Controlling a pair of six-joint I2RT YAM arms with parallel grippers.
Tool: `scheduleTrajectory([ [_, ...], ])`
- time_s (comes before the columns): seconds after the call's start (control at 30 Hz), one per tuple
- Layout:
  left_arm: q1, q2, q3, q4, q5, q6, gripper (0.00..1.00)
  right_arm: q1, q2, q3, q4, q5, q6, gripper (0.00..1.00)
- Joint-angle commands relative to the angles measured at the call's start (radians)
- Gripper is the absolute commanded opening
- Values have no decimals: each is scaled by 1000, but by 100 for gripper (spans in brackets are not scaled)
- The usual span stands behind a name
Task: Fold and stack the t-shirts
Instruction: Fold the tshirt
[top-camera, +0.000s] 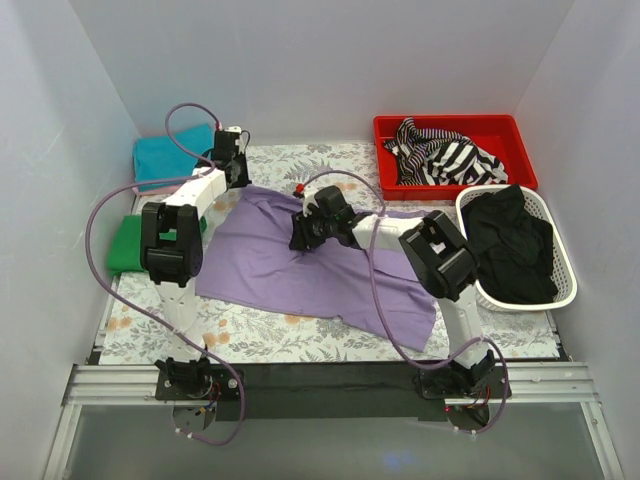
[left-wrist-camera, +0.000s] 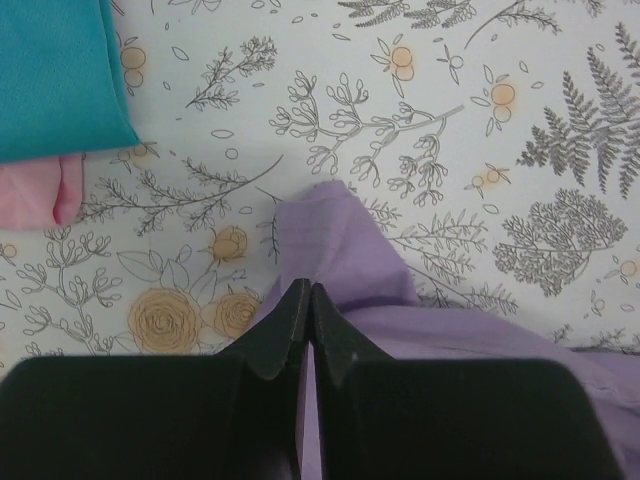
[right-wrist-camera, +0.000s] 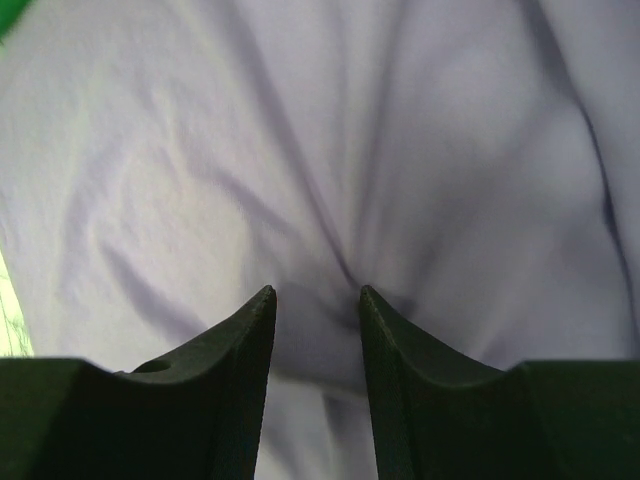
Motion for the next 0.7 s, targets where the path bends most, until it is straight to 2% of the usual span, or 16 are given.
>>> scheduleTrajectory([
  [0.0,0,-152,-37,12,41,-27,0,-9,-174,-96,-139,115,-53,46],
  [0.07,-2,-177,-77,15,58,-38,0,-26,-266,-135,-171,177,-56,46],
  [0.23,-5,-267,-193,73,68,-65,0,-89,-318,-115,-323,240,-79,48],
  [0.33,-6,-272,-194,58,61,-59,0,-97,-364,-176,-345,375,-75,47],
  [0.47,-6,-263,-189,49,62,-42,0,-140,-392,-223,-400,457,-89,47],
  [0.67,-8,-273,-204,39,76,-52,0,-256,-437,-320,-414,491,-72,47],
])
